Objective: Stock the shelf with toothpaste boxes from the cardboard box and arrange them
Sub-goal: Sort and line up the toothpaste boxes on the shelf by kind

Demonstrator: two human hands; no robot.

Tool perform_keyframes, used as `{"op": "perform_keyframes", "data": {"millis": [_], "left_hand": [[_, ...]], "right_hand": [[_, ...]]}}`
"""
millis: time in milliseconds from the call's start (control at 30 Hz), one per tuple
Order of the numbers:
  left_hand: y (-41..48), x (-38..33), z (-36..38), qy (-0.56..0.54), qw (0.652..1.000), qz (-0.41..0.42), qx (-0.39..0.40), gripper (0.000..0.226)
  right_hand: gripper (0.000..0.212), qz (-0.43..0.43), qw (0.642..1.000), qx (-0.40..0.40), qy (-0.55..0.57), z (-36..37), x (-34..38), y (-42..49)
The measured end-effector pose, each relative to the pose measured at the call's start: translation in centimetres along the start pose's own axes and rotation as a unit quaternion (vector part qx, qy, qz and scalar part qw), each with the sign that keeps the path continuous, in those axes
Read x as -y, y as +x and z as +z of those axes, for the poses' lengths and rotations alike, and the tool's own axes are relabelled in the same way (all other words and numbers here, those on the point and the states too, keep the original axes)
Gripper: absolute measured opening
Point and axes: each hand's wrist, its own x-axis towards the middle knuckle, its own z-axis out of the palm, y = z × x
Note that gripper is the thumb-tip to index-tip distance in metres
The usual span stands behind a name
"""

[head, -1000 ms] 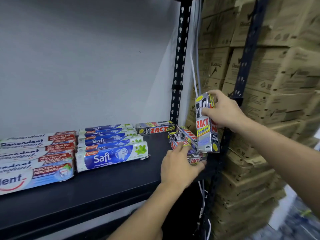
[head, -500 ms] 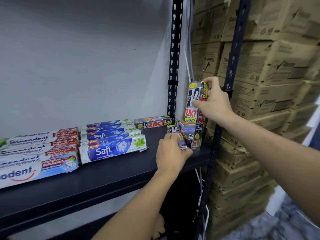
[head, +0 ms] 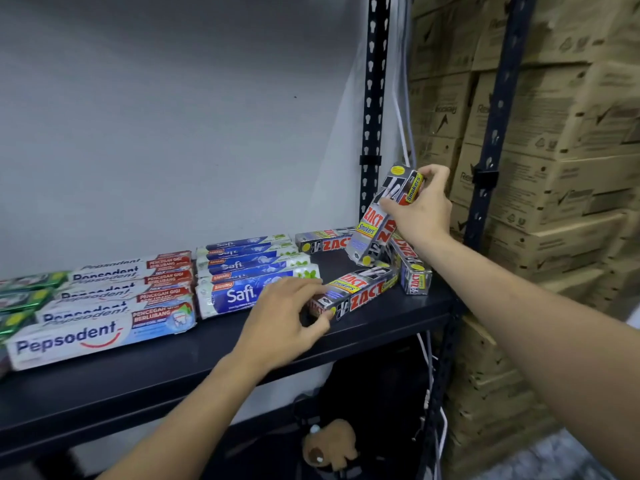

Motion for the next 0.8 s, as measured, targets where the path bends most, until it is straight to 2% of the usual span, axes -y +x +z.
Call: {"op": "perform_keyframes", "data": {"millis": [67,167,267,333,433,500,600,700,800], "left_hand": [[-0.2,1.3,-0.9,0.068,0.997,-0.005,-0.031,0.049],[-0.3,3.7,-2.1,0.146,0.986,-0.068,-0.042,0.062],[-0.2,5.0,-2.2,0.16,0.979,-0.122,-0.022,0.073],[-0.1,5.0,-1.9,0.169,0.977,-0.128,-0.012,0.077],[-0.1,5.2,-1.6,0.173,0.976,-0.128,-0.023,0.076],[-0.2,5.4,-1.7,0.168,0.976,-0.136,-0.026,0.076],[-0.2,5.4,-1.5,0.171,0.976,-0.138,-0.012,0.077],[-0.1,5.4,-1.4,0.162,0.977,-0.138,-0.002,0.077],[-0.3,5.3,-1.6,0.158,0.978,-0.138,-0.001,0.076]], "right_hand": [[0.061,0.023,1.0,-0.005,0.013,1.4,-0.2,0.3],[0.062,0.059,0.998,-0.006,0.019,3.8,-0.8,0.8],[0.064,0.114,0.992,-0.019,0.05,6.5,-1.8,1.3],[0.065,0.133,0.989,-0.013,0.055,7.9,-2.7,1.7],[0.069,0.12,0.988,0.065,-0.072,8.9,-4.0,2.1],[0.072,0.086,0.967,0.109,-0.214,8.5,-5.2,2.1],[0.054,-0.026,0.915,0.172,-0.365,7.8,-7.1,1.9],[0.033,-0.08,0.865,0.292,-0.4,7.8,-8.1,1.8],[0.039,-0.079,0.837,0.348,-0.415,7.8,-8.1,2.0]]}}
